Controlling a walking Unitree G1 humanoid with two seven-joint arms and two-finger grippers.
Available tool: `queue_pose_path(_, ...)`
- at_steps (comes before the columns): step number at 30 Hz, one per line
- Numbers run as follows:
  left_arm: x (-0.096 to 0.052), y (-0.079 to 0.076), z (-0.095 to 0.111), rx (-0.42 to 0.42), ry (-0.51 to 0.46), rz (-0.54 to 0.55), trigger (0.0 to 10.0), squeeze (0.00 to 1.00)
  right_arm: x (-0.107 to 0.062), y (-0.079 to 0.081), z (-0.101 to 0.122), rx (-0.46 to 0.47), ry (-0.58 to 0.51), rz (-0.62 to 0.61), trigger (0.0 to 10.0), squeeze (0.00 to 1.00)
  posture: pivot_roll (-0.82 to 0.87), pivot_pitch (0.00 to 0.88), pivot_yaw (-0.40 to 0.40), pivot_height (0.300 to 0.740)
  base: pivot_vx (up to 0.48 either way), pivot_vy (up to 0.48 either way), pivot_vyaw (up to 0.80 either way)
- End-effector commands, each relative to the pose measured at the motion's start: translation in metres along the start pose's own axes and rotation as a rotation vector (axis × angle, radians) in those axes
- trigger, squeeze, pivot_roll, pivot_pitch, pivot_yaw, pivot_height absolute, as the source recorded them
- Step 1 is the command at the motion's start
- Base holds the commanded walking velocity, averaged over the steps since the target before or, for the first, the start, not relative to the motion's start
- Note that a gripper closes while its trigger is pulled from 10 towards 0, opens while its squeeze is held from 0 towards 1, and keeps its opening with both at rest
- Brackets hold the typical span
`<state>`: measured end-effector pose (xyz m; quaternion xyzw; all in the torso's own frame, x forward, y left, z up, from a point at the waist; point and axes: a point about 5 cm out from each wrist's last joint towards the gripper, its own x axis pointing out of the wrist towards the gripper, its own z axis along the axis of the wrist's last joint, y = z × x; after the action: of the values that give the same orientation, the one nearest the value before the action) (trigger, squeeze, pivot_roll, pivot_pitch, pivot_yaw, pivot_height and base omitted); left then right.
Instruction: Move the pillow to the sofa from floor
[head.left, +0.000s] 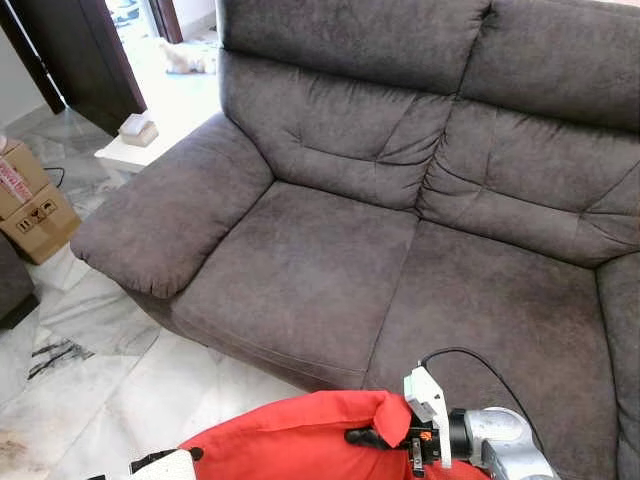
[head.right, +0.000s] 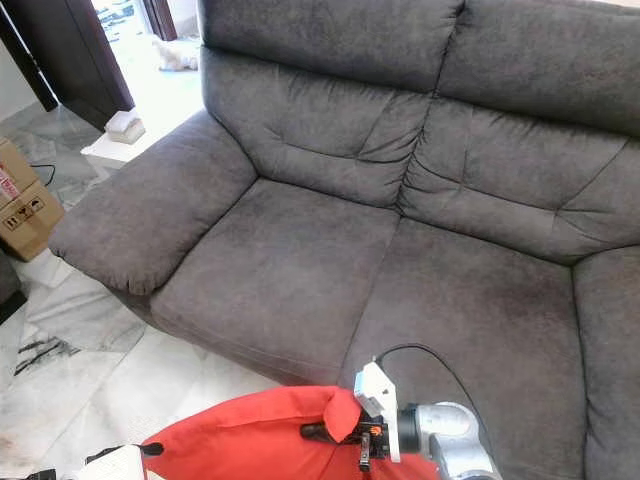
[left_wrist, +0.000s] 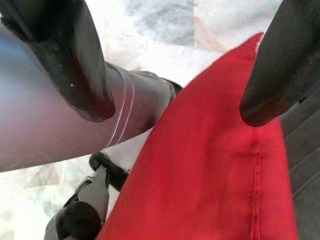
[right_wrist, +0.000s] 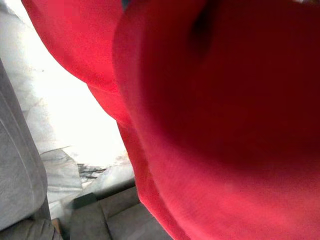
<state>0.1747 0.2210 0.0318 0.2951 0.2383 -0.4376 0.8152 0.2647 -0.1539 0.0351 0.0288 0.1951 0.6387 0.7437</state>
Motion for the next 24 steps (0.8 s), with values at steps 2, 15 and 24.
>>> queue_pose_path(2,0.002,0.004,-0.002,-0.028,-0.02,0.067,10.0,1.0,0.002,0.001,0.015,-0.063,-0.045,0.05,0.0,0.0,0.21,0.189,-0.017,0.737,0.0,0.0,0.0)
queue_pose_path(15,0.004,0.007,-0.007,-0.091,-0.046,0.108,10.0,1.0,-0.003,0.002,0.021,-0.075,-0.054,0.062,0.0,0.0,0.2,0.196,-0.028,0.737,0.0,0.0,0.0)
queue_pose_path(24,0.008,0.006,-0.007,-0.115,-0.07,0.102,10.0,1.0,-0.009,0.005,0.03,-0.091,-0.08,0.086,0.0,0.0,0.18,0.209,-0.04,0.737,0.0,0.0,0.0)
